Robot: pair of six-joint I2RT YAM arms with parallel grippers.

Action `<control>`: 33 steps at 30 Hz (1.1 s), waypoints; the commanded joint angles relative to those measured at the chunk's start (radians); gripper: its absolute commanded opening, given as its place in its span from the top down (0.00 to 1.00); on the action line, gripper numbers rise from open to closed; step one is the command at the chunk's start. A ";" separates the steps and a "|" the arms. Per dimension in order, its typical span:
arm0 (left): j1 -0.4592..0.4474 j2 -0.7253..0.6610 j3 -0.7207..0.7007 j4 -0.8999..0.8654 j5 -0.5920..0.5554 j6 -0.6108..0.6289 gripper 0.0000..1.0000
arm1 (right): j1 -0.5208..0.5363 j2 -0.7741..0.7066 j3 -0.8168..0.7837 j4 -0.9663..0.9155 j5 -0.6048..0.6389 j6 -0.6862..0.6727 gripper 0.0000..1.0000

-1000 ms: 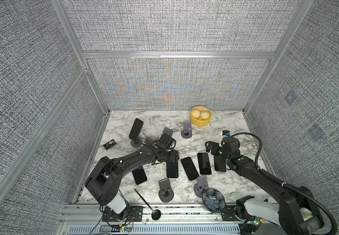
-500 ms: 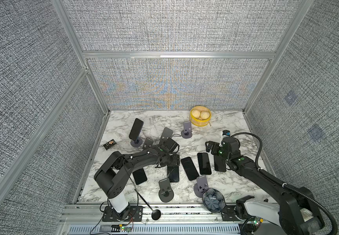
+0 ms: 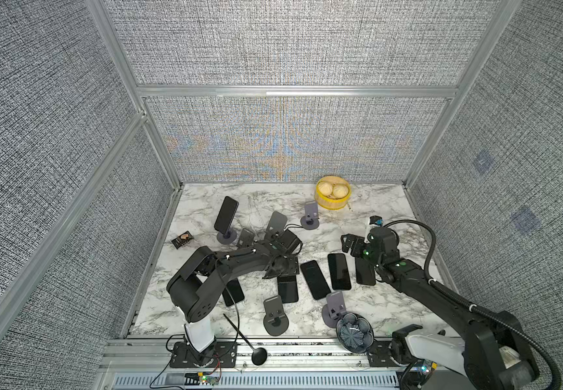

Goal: Remove the phone from the phone stand
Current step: Place the phone at the center of the table.

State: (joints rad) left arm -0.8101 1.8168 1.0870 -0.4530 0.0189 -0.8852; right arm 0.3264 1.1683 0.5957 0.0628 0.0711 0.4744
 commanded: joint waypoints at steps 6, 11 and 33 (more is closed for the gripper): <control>0.001 0.096 0.032 -0.135 -0.006 -0.100 0.52 | 0.000 -0.010 0.001 0.005 0.007 0.000 0.01; -0.005 0.079 0.033 -0.145 -0.019 -0.097 0.48 | 0.000 -0.009 0.001 0.008 0.004 0.001 0.01; -0.012 0.084 0.051 -0.165 -0.020 -0.095 0.38 | -0.001 -0.004 -0.001 0.009 0.007 0.004 0.01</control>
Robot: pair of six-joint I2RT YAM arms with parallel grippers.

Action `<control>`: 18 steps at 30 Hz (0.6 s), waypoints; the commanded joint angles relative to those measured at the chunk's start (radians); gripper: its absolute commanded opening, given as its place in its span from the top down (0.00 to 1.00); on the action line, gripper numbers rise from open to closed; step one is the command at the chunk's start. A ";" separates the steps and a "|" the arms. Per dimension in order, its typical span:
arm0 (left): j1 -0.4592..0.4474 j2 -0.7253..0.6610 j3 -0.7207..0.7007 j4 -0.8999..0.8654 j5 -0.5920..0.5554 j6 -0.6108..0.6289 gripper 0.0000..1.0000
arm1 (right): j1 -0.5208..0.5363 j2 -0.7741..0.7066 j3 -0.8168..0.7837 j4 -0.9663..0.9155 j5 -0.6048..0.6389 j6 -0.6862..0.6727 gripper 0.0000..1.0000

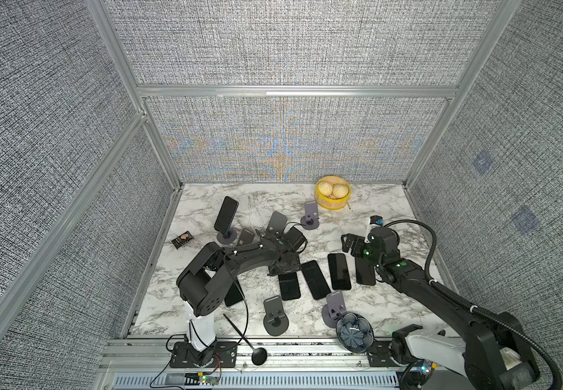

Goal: Remove the phone from the phone stand
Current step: Place the phone at the center of the table.

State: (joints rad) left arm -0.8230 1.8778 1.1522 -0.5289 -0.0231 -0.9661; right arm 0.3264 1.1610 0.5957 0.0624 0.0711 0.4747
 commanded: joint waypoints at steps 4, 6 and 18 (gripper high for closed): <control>0.001 0.021 -0.014 -0.091 0.021 -0.014 0.35 | 0.000 0.003 0.001 0.010 0.006 0.004 0.01; 0.001 0.023 -0.014 -0.092 0.023 -0.014 0.33 | 0.000 0.002 -0.002 0.010 0.007 0.004 0.01; 0.001 0.029 -0.005 -0.104 0.023 -0.013 0.28 | 0.000 0.003 -0.001 0.011 0.004 0.002 0.01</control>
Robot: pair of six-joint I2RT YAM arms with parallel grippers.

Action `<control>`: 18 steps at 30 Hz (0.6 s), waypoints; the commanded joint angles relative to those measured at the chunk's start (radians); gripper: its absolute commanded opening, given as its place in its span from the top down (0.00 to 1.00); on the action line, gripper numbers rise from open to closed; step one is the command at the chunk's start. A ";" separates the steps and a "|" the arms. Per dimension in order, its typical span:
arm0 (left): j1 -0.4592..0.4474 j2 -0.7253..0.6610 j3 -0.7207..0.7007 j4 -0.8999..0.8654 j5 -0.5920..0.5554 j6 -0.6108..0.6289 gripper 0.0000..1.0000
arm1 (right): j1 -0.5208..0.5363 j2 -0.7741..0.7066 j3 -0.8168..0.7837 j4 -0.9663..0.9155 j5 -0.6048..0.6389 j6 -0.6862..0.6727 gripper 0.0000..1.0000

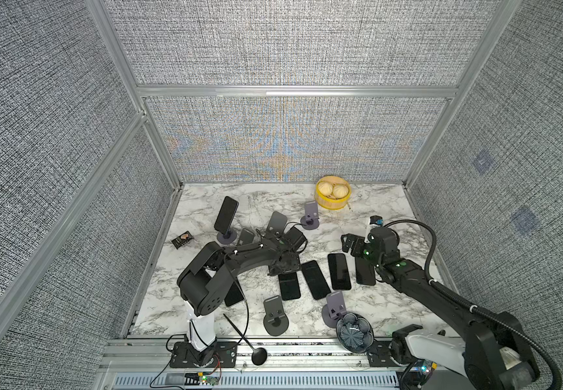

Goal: Remove the phone from the phone stand
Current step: Place the phone at the center of the table.

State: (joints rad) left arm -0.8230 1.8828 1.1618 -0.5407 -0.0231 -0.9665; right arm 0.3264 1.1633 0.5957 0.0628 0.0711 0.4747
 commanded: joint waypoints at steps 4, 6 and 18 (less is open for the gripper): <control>0.001 0.025 -0.014 -0.093 0.026 -0.009 0.26 | 0.000 0.002 0.000 0.014 -0.010 0.001 0.01; 0.001 0.027 -0.014 -0.094 0.025 -0.008 0.25 | -0.001 0.004 0.001 0.013 -0.011 0.000 0.01; 0.001 0.030 -0.014 -0.102 0.025 -0.011 0.24 | 0.000 -0.001 -0.001 0.014 -0.014 0.001 0.01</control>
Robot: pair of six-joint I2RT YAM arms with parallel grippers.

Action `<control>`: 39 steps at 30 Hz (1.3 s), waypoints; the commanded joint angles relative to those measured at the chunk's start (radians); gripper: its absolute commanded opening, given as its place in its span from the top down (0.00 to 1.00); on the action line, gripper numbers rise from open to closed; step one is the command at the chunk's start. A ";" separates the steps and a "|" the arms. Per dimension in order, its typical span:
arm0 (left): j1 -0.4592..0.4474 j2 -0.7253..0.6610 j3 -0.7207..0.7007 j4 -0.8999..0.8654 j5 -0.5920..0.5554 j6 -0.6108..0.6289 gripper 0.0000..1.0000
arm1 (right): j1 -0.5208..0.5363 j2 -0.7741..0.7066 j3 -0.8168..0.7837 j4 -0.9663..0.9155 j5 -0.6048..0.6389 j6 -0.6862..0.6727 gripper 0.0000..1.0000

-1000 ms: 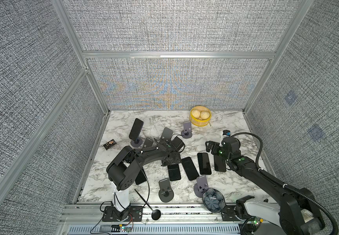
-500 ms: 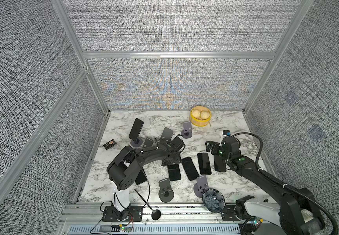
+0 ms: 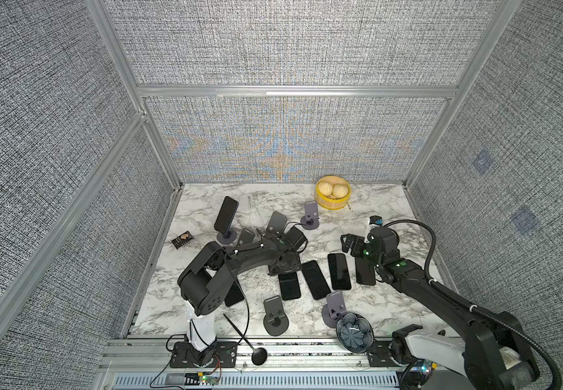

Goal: Remove the phone from the phone stand
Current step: Place the phone at the center of the table.

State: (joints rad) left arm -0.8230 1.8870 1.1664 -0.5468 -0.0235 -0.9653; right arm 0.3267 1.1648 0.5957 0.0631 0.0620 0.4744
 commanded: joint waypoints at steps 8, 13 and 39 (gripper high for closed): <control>0.001 0.017 -0.017 -0.102 0.019 -0.010 0.22 | 0.000 -0.002 0.001 0.012 -0.010 0.000 0.01; 0.001 0.014 -0.016 -0.110 0.015 -0.006 0.20 | -0.001 -0.006 0.001 0.012 -0.011 0.000 0.01; 0.014 -0.352 0.324 -0.345 -0.416 0.477 0.07 | -0.001 -0.017 0.001 0.006 -0.006 -0.005 0.01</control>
State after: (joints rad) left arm -0.8158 1.5688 1.4773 -0.8642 -0.3271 -0.6521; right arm 0.3264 1.1500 0.5957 0.0612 0.0483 0.4744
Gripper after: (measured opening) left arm 0.916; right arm 0.991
